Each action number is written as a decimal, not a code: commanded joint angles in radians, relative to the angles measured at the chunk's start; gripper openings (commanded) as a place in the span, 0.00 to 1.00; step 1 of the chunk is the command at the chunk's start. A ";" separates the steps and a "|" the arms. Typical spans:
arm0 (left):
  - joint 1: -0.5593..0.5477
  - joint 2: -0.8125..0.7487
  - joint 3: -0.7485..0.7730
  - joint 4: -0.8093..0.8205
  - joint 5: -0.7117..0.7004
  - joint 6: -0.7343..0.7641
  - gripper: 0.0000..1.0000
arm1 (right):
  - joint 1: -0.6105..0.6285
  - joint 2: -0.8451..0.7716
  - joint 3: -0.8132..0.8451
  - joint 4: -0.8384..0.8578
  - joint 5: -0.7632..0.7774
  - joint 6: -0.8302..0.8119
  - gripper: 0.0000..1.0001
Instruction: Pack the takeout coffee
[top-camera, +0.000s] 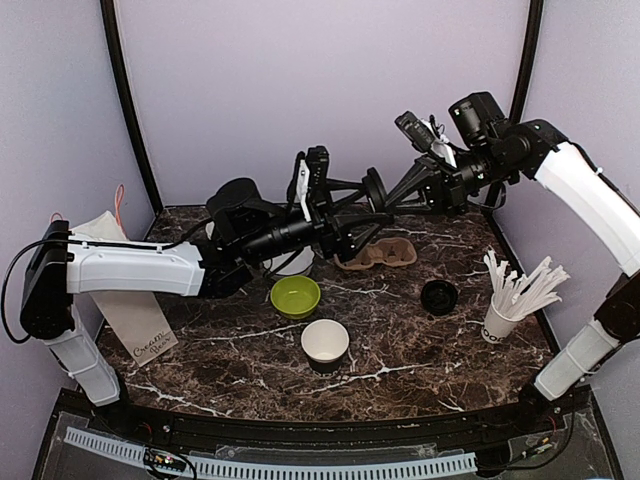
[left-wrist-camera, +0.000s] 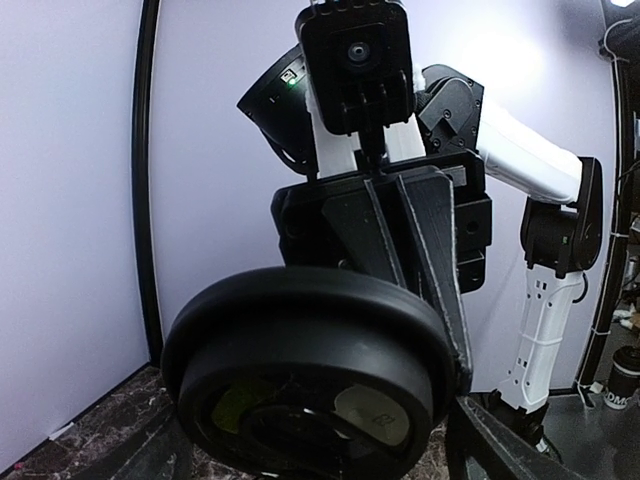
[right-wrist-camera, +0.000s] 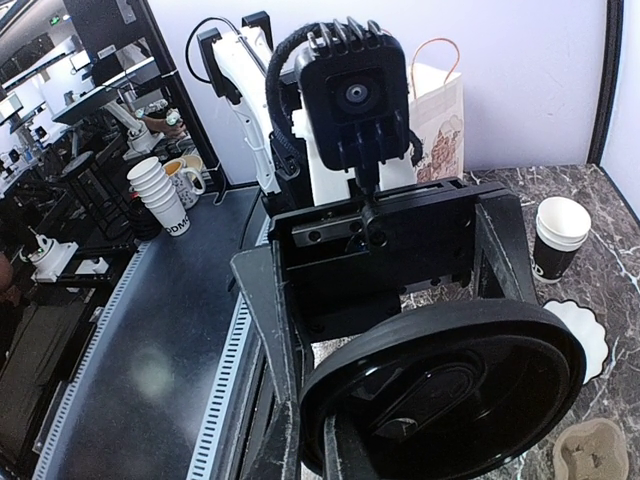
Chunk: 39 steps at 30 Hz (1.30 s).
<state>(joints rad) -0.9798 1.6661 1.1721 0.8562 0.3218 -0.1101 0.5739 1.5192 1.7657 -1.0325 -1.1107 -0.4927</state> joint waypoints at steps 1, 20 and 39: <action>0.013 -0.005 0.035 0.047 0.006 -0.010 0.85 | 0.014 0.007 -0.002 -0.005 -0.020 -0.004 0.06; 0.018 -0.240 0.061 -0.740 -0.058 0.013 0.65 | -0.051 -0.132 -0.171 0.239 0.401 0.177 0.52; -0.179 -0.094 0.386 -1.778 -0.367 0.118 0.64 | 0.011 -0.032 -0.396 0.316 0.603 0.262 0.51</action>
<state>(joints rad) -1.1339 1.5078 1.4914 -0.7303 0.0280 -0.0063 0.5453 1.5055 1.4101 -0.7567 -0.5121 -0.2504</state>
